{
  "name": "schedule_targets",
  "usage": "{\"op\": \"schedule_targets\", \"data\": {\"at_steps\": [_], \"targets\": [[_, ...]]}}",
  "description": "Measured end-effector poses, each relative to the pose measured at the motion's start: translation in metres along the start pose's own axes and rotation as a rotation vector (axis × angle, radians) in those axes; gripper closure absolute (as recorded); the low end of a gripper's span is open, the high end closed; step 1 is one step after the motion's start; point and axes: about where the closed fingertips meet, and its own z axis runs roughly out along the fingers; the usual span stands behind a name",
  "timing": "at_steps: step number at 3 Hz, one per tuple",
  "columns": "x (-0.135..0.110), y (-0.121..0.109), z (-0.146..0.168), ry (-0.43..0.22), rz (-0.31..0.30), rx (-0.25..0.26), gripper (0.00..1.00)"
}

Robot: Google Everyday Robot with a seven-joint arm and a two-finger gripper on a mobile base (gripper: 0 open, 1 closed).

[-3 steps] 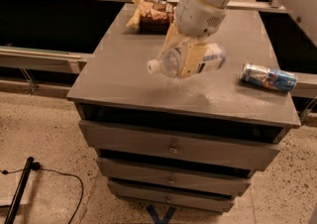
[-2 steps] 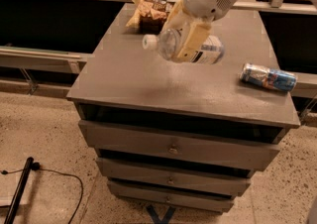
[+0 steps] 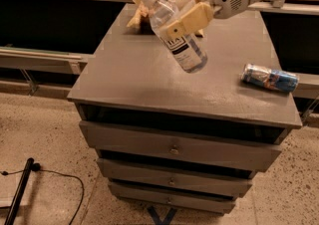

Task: Place blue plastic bottle upright

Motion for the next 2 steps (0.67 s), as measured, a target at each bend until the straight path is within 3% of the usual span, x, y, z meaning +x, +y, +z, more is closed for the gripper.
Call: {"op": "schedule_targets", "data": {"at_steps": [1, 2], "targets": [[-0.0143, 0.0071, -0.0049, -0.197, 0.056, 0.075, 1.0], [-0.0052, 0.0036, -0.0007, -0.301, 0.033, 0.188, 1.0]]}}
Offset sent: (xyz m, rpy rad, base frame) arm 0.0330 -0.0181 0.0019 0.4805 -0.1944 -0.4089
